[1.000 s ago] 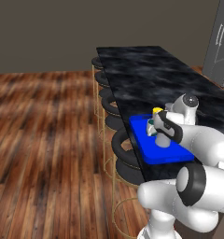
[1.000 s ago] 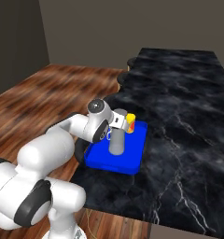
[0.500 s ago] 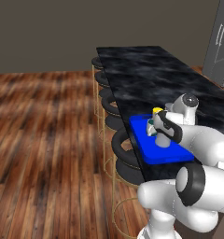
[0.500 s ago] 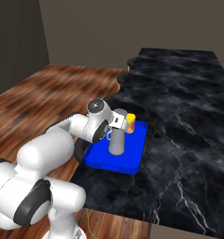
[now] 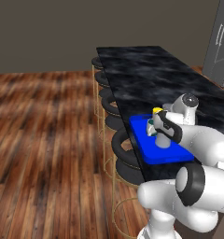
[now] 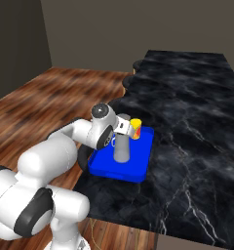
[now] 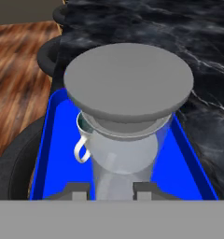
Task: There is a tray on the dining counter. Grab the cup, mug, and pitcher and place them on the tray. The pitcher may be placed next to the tray if it cannot fit the tray.
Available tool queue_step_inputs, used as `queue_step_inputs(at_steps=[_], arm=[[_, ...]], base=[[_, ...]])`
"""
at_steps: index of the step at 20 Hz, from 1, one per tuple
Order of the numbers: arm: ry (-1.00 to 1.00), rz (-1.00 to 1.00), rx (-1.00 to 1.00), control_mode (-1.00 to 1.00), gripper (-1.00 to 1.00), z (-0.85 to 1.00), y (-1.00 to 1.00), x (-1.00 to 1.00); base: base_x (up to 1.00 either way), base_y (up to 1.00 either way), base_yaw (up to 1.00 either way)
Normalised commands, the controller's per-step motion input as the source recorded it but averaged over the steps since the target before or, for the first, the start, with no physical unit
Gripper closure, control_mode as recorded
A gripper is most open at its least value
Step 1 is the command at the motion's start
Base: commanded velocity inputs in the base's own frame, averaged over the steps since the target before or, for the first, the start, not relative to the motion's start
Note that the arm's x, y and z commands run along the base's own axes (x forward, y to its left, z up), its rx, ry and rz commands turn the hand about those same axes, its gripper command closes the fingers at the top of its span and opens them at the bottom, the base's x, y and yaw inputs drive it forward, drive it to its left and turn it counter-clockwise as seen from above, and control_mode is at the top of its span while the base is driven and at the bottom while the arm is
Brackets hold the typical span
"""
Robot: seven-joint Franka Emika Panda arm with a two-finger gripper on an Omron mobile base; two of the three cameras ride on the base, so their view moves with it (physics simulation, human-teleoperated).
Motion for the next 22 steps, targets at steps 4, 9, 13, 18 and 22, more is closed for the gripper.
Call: queue_step_inputs(at_steps=[4,9,13,18,22], arm=[[0.0,0.0,0.0,-1.0,-1.0,0.0,0.0,0.0],[0.0,0.0,0.0,-1.0,-1.0,0.0,0.0,0.0],[0.0,0.0,0.0,-1.0,-1.0,0.0,0.0,0.0],[0.04,0.0,0.0,-1.0,-1.0,0.0,0.01,0.0],[0.0,0.0,0.0,-1.0,-1.0,0.2,0.0,-0.04]], base=[[0.0,0.0,0.0],[0.0,0.0,0.0],[0.0,0.0,0.0],[0.0,0.0,0.0],[0.0,0.0,0.0]])
